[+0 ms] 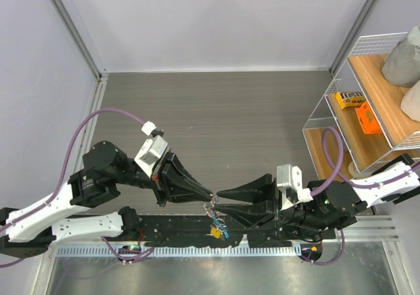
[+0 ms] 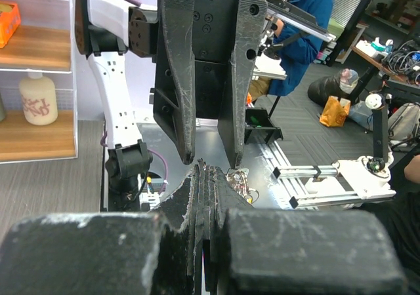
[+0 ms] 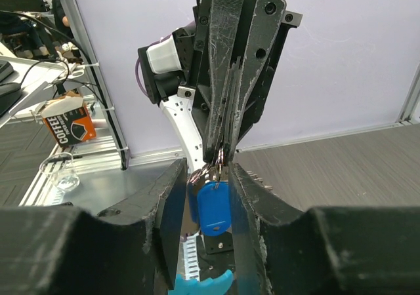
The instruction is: Put the keys on the keyring
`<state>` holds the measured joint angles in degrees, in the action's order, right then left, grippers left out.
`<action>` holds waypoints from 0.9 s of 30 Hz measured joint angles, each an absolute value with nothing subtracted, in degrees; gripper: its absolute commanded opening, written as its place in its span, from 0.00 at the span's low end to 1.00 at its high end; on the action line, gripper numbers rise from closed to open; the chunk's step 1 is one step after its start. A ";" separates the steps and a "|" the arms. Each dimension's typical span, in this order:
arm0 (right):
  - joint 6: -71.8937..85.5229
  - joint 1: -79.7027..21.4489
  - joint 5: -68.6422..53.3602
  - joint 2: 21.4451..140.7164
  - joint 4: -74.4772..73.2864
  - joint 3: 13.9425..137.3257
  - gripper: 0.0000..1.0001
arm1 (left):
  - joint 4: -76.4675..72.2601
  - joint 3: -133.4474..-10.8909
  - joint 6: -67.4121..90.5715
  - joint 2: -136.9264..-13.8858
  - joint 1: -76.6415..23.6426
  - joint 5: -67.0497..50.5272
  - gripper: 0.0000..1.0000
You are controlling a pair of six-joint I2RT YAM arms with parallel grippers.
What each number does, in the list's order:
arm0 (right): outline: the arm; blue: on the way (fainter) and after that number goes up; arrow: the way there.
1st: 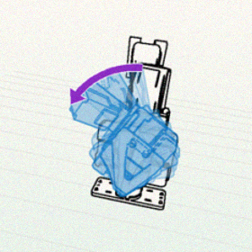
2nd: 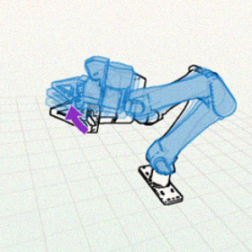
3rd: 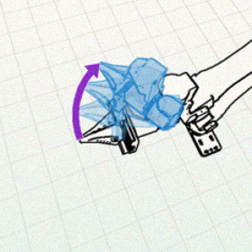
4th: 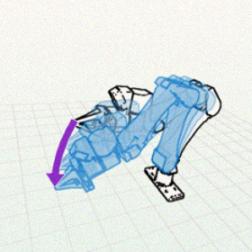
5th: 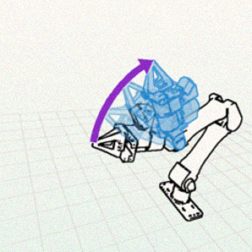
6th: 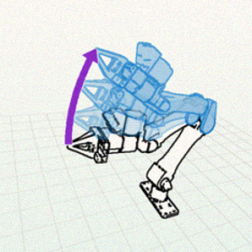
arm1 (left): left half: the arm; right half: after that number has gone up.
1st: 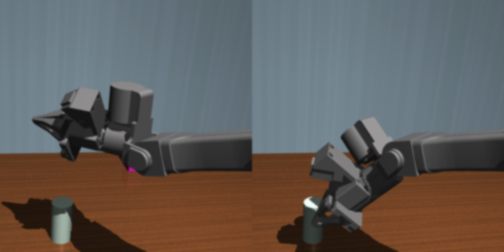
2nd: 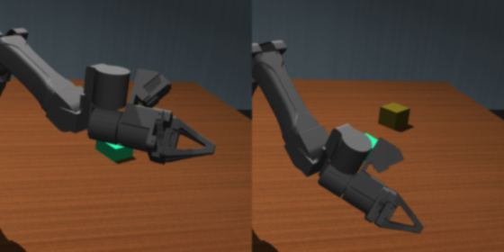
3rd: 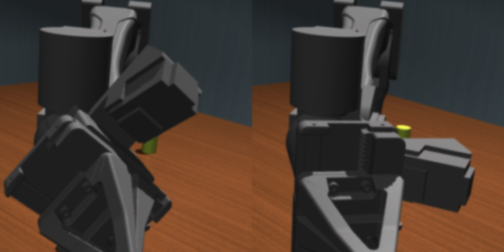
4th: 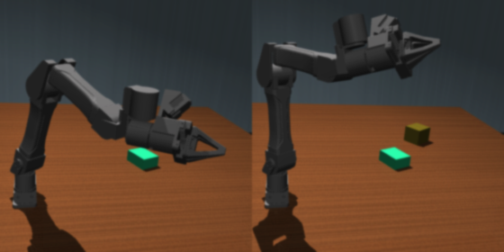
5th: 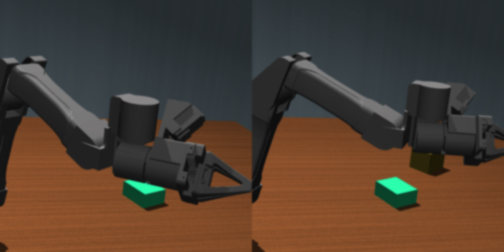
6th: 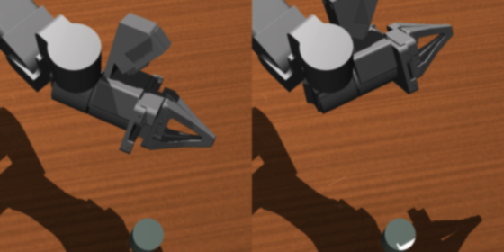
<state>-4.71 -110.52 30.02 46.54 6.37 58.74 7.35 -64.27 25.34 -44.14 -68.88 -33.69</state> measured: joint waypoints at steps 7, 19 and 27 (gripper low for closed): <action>-4.38 -110.52 29.82 45.74 5.93 58.74 0.37 | 5.85 -64.27 25.82 -44.51 -68.88 -34.52 0.00; -4.29 -110.52 29.82 45.74 5.91 58.74 0.32 | 5.39 -64.27 26.83 -45.45 -68.88 -35.20 0.00; -4.29 -110.52 29.85 45.78 5.67 58.74 0.31 | 4.21 -64.27 26.85 -45.54 -68.88 -35.22 0.00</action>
<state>-4.29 -110.52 29.85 45.78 5.67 58.74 4.21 -64.27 26.85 -45.54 -68.88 -35.22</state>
